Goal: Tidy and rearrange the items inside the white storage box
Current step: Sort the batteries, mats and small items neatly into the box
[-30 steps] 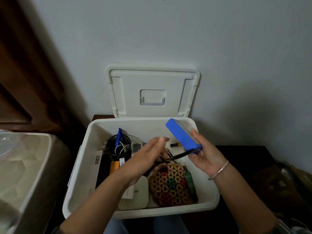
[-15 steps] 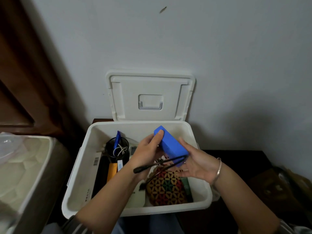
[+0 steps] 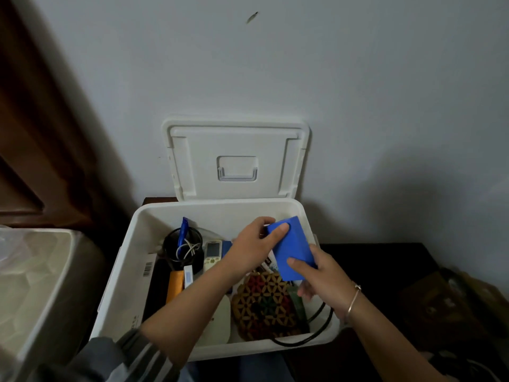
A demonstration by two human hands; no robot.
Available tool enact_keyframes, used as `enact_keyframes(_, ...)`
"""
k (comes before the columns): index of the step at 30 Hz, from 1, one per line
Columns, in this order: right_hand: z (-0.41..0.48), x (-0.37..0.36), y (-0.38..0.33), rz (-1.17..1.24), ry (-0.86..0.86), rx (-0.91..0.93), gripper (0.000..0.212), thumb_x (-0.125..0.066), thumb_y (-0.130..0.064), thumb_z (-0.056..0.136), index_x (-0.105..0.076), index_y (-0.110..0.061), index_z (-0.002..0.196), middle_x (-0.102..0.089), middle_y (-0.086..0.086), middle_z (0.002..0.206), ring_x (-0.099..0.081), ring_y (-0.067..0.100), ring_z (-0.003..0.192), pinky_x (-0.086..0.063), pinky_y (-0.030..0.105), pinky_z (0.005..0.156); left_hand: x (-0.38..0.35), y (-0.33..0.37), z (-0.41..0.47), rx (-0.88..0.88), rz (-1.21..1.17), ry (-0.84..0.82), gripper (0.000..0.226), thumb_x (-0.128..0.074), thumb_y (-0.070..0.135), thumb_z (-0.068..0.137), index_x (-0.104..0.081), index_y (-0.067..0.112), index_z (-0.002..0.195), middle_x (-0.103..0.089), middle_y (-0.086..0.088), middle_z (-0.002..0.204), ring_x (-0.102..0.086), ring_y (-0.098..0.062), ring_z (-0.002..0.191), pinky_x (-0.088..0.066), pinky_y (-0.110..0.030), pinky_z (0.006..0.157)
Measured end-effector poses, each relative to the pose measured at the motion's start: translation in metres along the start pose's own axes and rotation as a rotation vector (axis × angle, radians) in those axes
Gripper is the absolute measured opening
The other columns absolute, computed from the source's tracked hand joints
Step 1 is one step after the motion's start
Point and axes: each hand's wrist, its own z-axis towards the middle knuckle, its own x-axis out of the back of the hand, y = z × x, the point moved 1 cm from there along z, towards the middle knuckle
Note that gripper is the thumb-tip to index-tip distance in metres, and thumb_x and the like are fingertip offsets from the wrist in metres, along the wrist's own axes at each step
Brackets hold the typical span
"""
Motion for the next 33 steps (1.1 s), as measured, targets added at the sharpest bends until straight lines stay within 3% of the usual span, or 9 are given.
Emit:
enact_keyframes(3,0.003,0.007,0.008,-0.147,0.176,0.019,0.010,-0.057,-0.034,0.092,-0.054,-0.024,0.095,-0.063,0.007,0.074,-0.059,0.016,0.043,-0.043,0.020,0.042,0.005,-0.032,0.019,-0.044,0.240,-0.020,0.039,-0.047,0.040,0.099,-0.054,0.017,0.130,-0.060,0.002,0.118,-0.058,-0.007,0.099,-0.045,-0.020,0.083)
enact_keyframes(6,0.007,0.011,0.011,-0.368,0.331,0.040,0.020,-0.057,-0.042,0.090,-0.053,-0.025,0.081,-0.058,-0.002,0.067,-0.058,0.011,0.052,-0.035,0.015,0.045,-0.003,-0.071,0.038,-0.130,0.650,-0.075,0.038,-0.047,0.023,0.099,-0.050,0.014,0.136,-0.051,-0.005,0.134,-0.050,-0.020,0.119,-0.041,-0.031,0.099)
enact_keyframes(11,0.017,0.011,0.010,-0.446,0.394,0.043,0.023,-0.059,-0.041,0.088,-0.053,-0.022,0.076,-0.057,-0.005,0.068,-0.054,0.005,0.058,-0.035,0.012,0.043,-0.035,-0.112,0.066,-0.243,0.983,-0.258,0.053,-0.050,0.022,0.093,-0.037,0.020,0.144,-0.033,-0.004,0.151,-0.032,-0.025,0.136,-0.030,-0.044,0.109)
enact_keyframes(15,0.020,0.007,0.008,-0.389,0.370,0.042,0.020,-0.061,-0.039,0.088,-0.056,-0.021,0.081,-0.058,0.000,0.067,-0.059,0.014,0.060,-0.040,0.022,0.051,-0.045,-0.123,0.087,-0.345,1.047,-0.433,0.050,-0.053,0.024,0.093,-0.045,0.027,0.142,-0.024,0.000,0.158,-0.022,-0.021,0.143,-0.019,-0.048,0.116)
enact_keyframes(19,0.021,0.007,0.007,-0.313,0.360,0.044,0.019,-0.063,-0.035,0.087,-0.060,-0.016,0.083,-0.059,0.014,0.067,-0.060,0.026,0.059,-0.046,0.034,0.054,-0.048,-0.121,0.101,-0.505,1.141,-0.555,0.034,-0.055,0.029,0.095,-0.061,0.027,0.128,-0.048,0.001,0.139,-0.043,-0.021,0.125,-0.036,-0.040,0.101)
enact_keyframes(22,0.020,0.009,0.007,-0.214,0.374,0.043,0.014,-0.063,-0.031,0.087,-0.061,-0.018,0.082,-0.060,0.008,0.057,-0.058,0.014,0.044,-0.044,0.018,0.042,-0.048,-0.119,0.103,-0.551,1.159,-0.577,0.021,-0.055,0.024,0.094,-0.068,0.018,0.109,-0.058,-0.005,0.113,-0.054,-0.023,0.104,-0.039,-0.039,0.092)
enact_keyframes(24,0.020,0.011,0.009,-0.172,0.397,0.053,0.013,-0.063,-0.029,0.087,-0.061,-0.017,0.081,-0.061,0.009,0.052,-0.058,0.014,0.040,-0.044,0.017,0.040,-0.043,-0.120,0.103,-0.569,1.189,-0.537,0.019,-0.053,0.023,0.095,-0.068,0.016,0.104,-0.059,-0.006,0.105,-0.056,-0.024,0.098,-0.039,-0.039,0.089)
enact_keyframes(30,0.017,0.007,0.018,-0.011,0.480,0.093,0.010,-0.061,-0.027,0.085,-0.064,-0.018,0.088,-0.060,0.010,0.049,-0.056,0.014,0.038,-0.044,0.017,0.038,-0.041,-0.131,0.100,-0.547,1.183,-0.396,0.018,-0.055,0.022,0.093,-0.065,0.016,0.107,-0.060,-0.005,0.110,-0.052,-0.025,0.107,-0.034,-0.039,0.096)
enact_keyframes(33,0.018,0.008,0.021,0.067,0.510,0.075,0.008,-0.059,-0.023,0.087,-0.063,-0.018,0.089,-0.058,0.011,0.046,-0.055,0.016,0.037,-0.044,0.020,0.037,-0.043,-0.126,0.102,-0.474,0.869,-0.451,0.026,-0.061,0.033,0.091,-0.068,0.019,0.112,-0.061,-0.003,0.114,-0.052,-0.021,0.107,-0.035,-0.034,0.089)
